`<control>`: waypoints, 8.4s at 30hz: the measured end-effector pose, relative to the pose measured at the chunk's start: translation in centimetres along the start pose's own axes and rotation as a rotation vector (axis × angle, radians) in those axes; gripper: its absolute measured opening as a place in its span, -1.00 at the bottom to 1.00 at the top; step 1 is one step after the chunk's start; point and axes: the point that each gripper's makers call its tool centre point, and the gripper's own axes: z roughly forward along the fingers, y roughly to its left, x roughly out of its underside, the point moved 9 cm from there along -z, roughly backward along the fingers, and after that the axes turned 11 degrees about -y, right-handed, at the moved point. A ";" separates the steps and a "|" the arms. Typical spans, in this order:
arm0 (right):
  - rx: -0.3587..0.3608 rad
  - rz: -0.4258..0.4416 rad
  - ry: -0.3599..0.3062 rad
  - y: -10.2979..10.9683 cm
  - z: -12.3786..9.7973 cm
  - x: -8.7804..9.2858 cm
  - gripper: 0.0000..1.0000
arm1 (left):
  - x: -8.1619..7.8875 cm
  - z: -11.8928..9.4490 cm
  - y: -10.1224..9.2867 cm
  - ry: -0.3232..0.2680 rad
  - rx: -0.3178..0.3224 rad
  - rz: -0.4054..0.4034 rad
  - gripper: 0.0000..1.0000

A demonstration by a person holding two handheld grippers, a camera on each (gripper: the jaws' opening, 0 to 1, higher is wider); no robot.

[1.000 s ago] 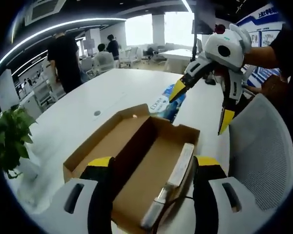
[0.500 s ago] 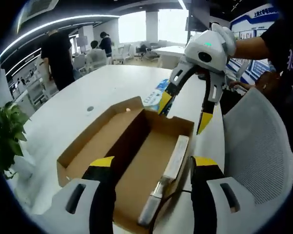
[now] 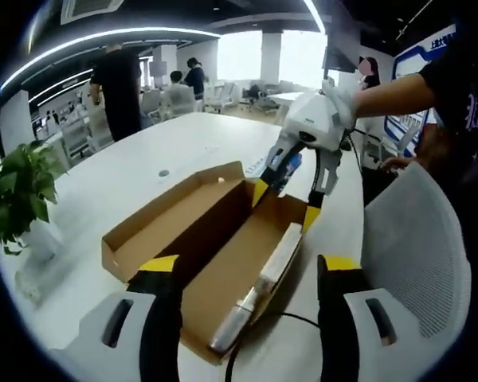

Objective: Operate the shoe box by opening the lid, removing the specified soft item, and placing it in the target area until the item is outside and the box remains undamaged.

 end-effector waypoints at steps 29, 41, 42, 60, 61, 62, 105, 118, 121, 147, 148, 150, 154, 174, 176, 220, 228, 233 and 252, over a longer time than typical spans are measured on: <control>-0.050 0.024 -0.004 -0.2 2.0 0.6 -0.18 | 4.5 -7.8 -3.3 -0.059 -0.211 -0.122 0.42; -0.018 0.005 0.014 -1.1 1.4 1.0 -0.16 | 5.6 -9.3 -4.0 -0.061 -0.249 -0.150 0.42; -0.018 0.003 0.014 -1.1 1.3 1.0 -0.17 | 5.7 -9.3 -4.0 -0.058 -0.250 -0.150 0.42; -0.085 -0.002 -0.042 0.7 3.9 0.4 -0.50 | 5.8 -10.7 -5.5 -0.088 -0.318 -0.167 0.42; -0.088 -0.003 -0.042 0.8 4.1 0.4 -0.54 | 5.8 -10.9 -5.7 -0.093 -0.330 -0.175 0.42; -0.092 -0.009 -0.040 1.0 4.1 0.4 -0.59 | 5.9 -10.9 -5.7 -0.094 -0.332 -0.177 0.42; -0.050 -0.161 -0.105 1.4 -3.0 -2.8 -0.72 | 6.3 -14.0 -9.6 -0.104 -0.477 -0.186 0.89; -0.036 -0.187 -0.128 1.4 -5.7 -3.0 -0.72 | 6.2 -13.8 -10.0 -0.105 -0.469 -0.186 0.98; -0.026 -0.194 -0.128 1.2 -6.4 -3.1 -0.72 | 6.2 -13.5 -10.2 -0.099 -0.463 -0.185 0.98; 0.058 -0.191 -0.153 -1.8 -11.0 -2.3 -0.73 | 6.6 -12.5 -9.9 -0.097 -0.421 -0.178 0.98; 0.059 -0.190 -0.149 -1.9 -11.1 -2.1 -0.73 | 6.6 -12.5 -9.9 -0.096 -0.417 -0.179 0.98; 0.064 -0.195 -0.144 -2.2 -11.6 -1.9 -0.73 | 6.5 -12.6 -9.7 -0.093 -0.416 -0.175 0.98; 0.072 -0.198 -0.139 -2.7 -12.5 -1.3 -0.73 | 6.2 -12.7 -9.5 -0.101 -0.417 -0.172 0.98; 0.142 -0.190 -0.127 -5.6 -17.2 2.9 -0.73 | 5.3 -12.4 -10.0 -0.089 -0.405 -0.168 0.96; 0.148 -0.181 -0.127 -5.7 -17.6 3.3 -0.73 | 5.3 -12.0 -10.1 -0.097 -0.402 -0.173 0.96; 0.218 -0.160 0.040 -11.7 -21.0 13.9 -0.73 | 4.2 -7.3 -10.9 -0.161 -0.413 -0.149 0.90; 0.219 -0.146 0.070 -12.6 -20.6 16.7 -0.73 | 3.9 -6.5 -11.5 -0.169 -0.422 -0.154 0.90; 0.224 -0.135 0.083 -13.4 -20.3 18.2 -0.73 | 3.6 -5.9 -11.7 -0.180 -0.428 -0.136 0.89; 0.198 -0.093 0.129 -14.9 -18.9 22.2 -0.72 | 3.2 -4.6 -10.8 -0.139 -0.433 -0.130 0.84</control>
